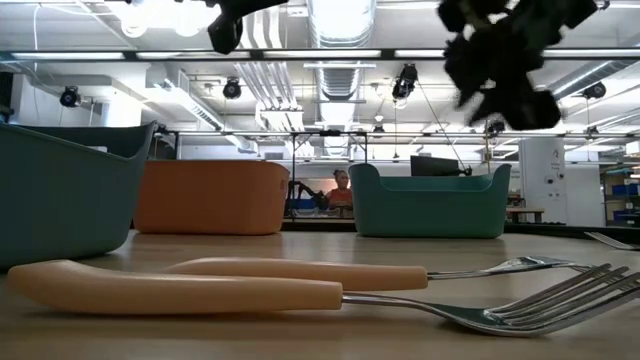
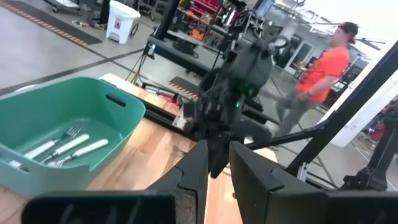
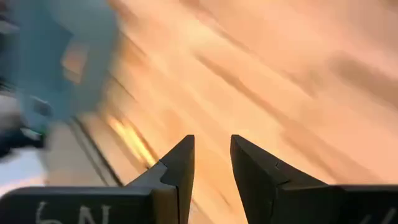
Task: Sort silverware by color (type)
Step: Put the orange fork into the blue-green bin
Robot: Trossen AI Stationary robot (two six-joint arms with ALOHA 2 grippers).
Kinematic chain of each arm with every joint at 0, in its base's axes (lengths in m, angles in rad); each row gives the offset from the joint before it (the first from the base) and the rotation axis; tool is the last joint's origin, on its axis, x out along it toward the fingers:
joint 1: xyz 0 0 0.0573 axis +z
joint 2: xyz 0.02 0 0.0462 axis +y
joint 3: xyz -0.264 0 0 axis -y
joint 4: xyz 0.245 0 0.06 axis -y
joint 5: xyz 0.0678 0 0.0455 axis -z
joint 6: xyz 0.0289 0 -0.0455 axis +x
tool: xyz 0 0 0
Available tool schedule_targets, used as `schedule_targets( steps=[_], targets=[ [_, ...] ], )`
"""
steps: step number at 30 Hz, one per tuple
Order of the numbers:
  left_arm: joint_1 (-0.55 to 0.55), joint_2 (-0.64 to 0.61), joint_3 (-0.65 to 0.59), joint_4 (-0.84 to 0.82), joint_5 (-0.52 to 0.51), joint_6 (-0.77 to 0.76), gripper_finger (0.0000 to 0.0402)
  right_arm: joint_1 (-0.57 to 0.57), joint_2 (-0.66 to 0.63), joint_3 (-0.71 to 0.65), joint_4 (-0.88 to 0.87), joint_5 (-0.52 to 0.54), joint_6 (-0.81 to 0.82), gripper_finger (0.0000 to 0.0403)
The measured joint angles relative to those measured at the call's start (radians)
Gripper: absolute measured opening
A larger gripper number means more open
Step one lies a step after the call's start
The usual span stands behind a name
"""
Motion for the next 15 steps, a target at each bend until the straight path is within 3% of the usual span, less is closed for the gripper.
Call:
schedule_targets(
  steps=[4, 9, 15],
  targets=[
    [0.000, 0.014, 0.014, 0.000, 0.000, 0.014, 0.0050, 0.047, 0.036, 0.118, -0.171, -0.010, -0.027, 0.0095],
    [0.000, 0.036, 0.030, 0.004, -0.001, 0.022, 0.0050, 0.070, 0.142, 0.323, -0.255, 0.088, -0.098, 0.0095],
    [0.000, 0.059, 0.065, 0.003, 0.000, 0.023, 0.0050, 0.054, 0.329, 0.553, -0.785, 0.174, -0.141, 0.0095]
  ],
)
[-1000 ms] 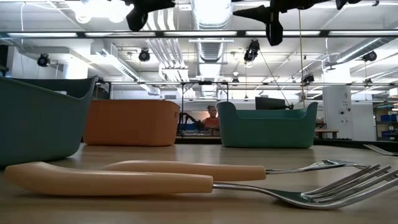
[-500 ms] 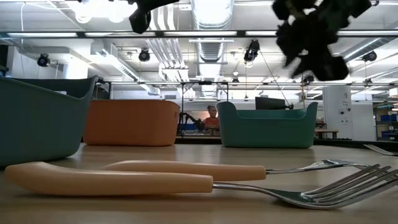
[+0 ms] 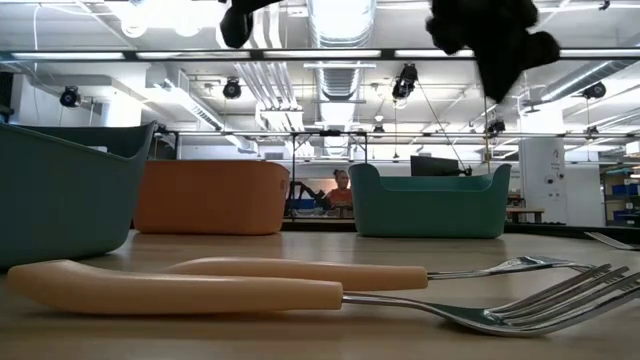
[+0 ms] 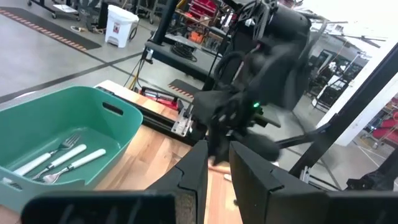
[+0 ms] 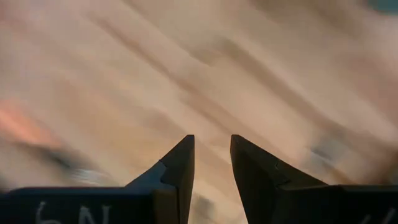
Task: Sort silverware by color (type)
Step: Put the orange fork into the blue-green bin
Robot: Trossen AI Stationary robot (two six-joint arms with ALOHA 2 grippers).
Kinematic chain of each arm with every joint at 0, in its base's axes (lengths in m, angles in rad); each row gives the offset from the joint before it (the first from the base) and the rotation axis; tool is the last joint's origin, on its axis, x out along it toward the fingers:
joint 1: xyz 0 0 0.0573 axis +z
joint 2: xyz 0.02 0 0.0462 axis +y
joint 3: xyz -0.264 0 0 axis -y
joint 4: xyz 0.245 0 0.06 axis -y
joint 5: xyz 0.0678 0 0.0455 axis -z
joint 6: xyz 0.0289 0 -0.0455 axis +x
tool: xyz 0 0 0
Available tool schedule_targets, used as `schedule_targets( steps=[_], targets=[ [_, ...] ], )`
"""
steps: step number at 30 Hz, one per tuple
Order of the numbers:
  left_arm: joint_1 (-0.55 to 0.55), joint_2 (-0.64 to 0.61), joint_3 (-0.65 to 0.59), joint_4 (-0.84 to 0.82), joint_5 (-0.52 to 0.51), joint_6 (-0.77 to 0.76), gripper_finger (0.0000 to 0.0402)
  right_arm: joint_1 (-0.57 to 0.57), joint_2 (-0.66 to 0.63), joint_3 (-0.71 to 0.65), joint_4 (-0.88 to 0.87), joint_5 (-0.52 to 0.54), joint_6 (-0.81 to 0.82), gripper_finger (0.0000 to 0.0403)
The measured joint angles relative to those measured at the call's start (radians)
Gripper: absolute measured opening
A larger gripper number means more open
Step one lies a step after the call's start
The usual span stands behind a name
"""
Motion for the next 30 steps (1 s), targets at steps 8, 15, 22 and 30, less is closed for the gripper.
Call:
schedule_targets(
  steps=[8, 15, 22, 30],
  targets=[
    [-0.001, 0.003, 0.044, -0.001, 0.000, 0.008, 0.0050, -0.001, 0.077, -0.074, -0.155, 0.025, -0.041, 0.0092],
    [-0.017, -0.009, 0.076, -0.001, 0.000, 0.004, 0.0050, -0.002, -0.023, -0.317, -0.026, 0.013, -0.006, 0.0084],
    [-0.068, -0.010, 0.076, -0.010, 0.000, -0.036, 0.0050, -0.008, -0.179, -0.529, 0.002, -0.055, 0.092, 0.0084],
    [-0.118, -0.010, 0.074, -0.028, -0.035, -0.031, 0.0050, -0.009, -0.310, -0.639, 0.046, -0.148, 0.229, 0.0135]
  ],
)
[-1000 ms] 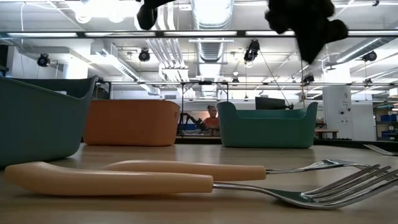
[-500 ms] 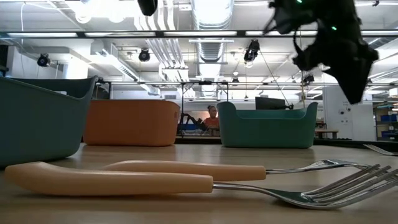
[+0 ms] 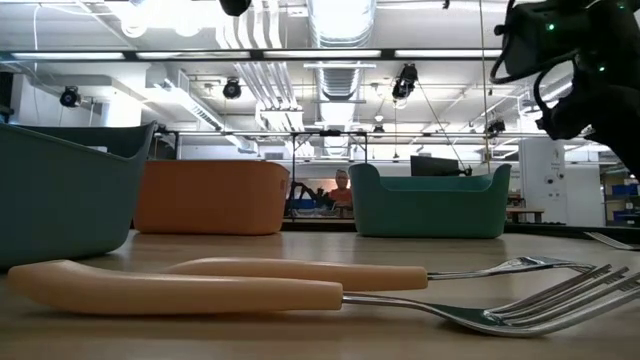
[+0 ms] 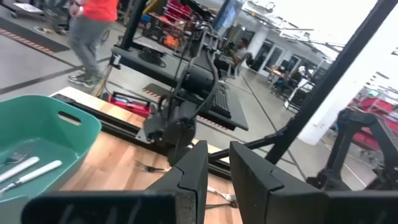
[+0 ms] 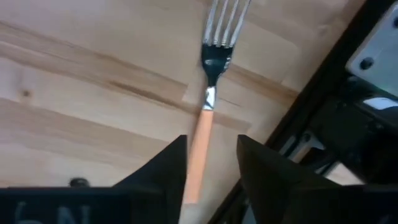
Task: Sort silverware by color (type)
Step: Put the orange fork into the blue-green bin
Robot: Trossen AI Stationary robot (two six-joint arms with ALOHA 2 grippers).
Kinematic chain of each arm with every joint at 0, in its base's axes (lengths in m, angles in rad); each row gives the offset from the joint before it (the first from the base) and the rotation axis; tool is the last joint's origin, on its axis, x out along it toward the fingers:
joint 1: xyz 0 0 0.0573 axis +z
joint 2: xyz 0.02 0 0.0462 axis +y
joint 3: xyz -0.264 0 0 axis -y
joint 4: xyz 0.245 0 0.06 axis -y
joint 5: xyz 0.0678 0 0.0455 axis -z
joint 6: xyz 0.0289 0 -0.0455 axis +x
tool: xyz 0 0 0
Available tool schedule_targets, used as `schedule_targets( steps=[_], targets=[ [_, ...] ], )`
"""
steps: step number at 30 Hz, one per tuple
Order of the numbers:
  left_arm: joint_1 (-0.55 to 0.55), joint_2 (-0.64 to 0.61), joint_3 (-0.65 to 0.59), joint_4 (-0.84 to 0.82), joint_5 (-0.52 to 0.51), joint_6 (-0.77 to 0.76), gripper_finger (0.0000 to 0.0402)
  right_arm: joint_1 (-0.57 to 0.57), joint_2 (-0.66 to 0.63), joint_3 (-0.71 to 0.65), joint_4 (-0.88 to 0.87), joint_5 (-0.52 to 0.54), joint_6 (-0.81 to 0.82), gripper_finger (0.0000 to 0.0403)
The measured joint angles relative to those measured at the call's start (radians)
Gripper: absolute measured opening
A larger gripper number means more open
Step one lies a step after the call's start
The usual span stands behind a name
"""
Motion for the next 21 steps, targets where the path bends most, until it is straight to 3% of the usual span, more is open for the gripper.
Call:
schedule_targets(
  steps=[10, 15, 21],
  targets=[
    [0.000, 0.000, -0.001, -0.003, -0.042, 0.000, 0.0050, 0.000, -0.024, 0.043, 0.006, 0.000, 0.039, 0.0231],
    [0.002, 0.002, -0.001, -0.004, -0.045, 0.001, 0.0050, 0.000, -0.015, 0.063, 0.012, 0.085, 0.032, 0.0244],
    [0.002, 0.002, -0.001, -0.003, -0.109, 0.021, 0.0050, 0.000, 0.024, 0.029, 0.009, 0.079, 0.043, 0.0240]
  ],
)
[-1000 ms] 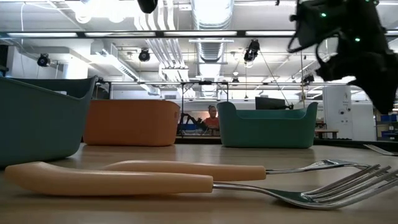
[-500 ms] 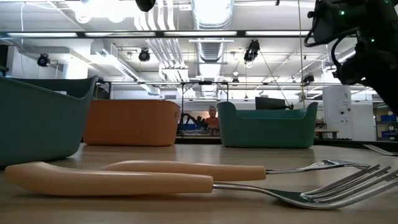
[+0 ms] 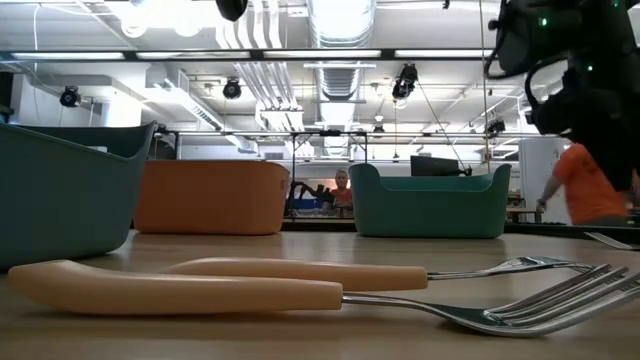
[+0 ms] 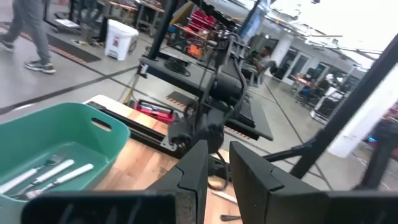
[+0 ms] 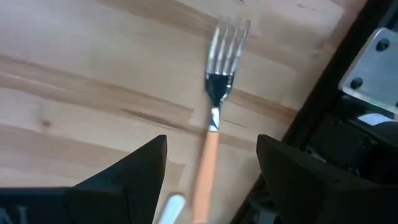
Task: Sort silverware by color (type)
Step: Put the orange fork into the blue-green bin
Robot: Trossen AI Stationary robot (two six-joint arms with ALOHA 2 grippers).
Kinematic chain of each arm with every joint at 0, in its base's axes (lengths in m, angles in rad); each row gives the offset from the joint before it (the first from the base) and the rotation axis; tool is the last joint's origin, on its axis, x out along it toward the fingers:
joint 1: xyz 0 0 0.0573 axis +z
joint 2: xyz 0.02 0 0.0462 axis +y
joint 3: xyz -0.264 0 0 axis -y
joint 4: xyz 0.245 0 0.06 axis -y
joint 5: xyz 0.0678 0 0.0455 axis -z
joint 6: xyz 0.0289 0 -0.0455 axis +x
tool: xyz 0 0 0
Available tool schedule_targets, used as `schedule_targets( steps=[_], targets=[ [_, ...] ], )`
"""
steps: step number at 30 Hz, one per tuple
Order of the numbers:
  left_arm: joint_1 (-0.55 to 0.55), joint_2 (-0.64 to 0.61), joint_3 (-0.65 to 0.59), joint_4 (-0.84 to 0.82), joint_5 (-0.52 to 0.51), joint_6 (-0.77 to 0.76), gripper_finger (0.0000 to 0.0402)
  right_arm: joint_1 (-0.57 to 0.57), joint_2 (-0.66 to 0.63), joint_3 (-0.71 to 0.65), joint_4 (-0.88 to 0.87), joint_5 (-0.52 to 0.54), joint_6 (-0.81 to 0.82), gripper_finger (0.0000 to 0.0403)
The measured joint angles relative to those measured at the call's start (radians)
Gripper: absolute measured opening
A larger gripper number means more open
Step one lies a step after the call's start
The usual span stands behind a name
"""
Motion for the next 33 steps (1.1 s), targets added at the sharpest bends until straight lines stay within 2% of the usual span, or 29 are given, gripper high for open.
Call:
schedule_targets(
  steps=[4, 12, 17, 24, 28, 33],
  targets=[
    [0.000, 0.000, 0.000, 0.000, -0.013, 0.013, 0.0050, 0.000, 0.030, -0.036, 0.005, -0.054, -0.021, 0.0240],
    [0.001, 0.000, 0.000, -0.001, -0.014, 0.021, 0.0050, 0.000, 0.088, -0.048, 0.019, -0.075, -0.052, 0.0237],
    [0.002, 0.000, 0.000, -0.002, -0.014, 0.030, 0.0050, 0.000, 0.132, -0.048, 0.052, -0.125, -0.067, 0.0237],
    [0.002, 0.000, 0.000, 0.000, -0.019, 0.051, 0.0050, -0.026, 0.263, -0.051, 0.079, -0.163, -0.059, 0.0236],
    [0.002, 0.000, 0.000, 0.001, -0.038, 0.052, 0.0050, -0.031, 0.329, -0.032, 0.055, -0.169, -0.092, 0.0218],
    [0.002, 0.000, 0.000, 0.000, -0.039, 0.052, 0.0050, -0.038, 0.380, -0.012, 0.025, -0.165, -0.101, 0.0170]
  ],
)
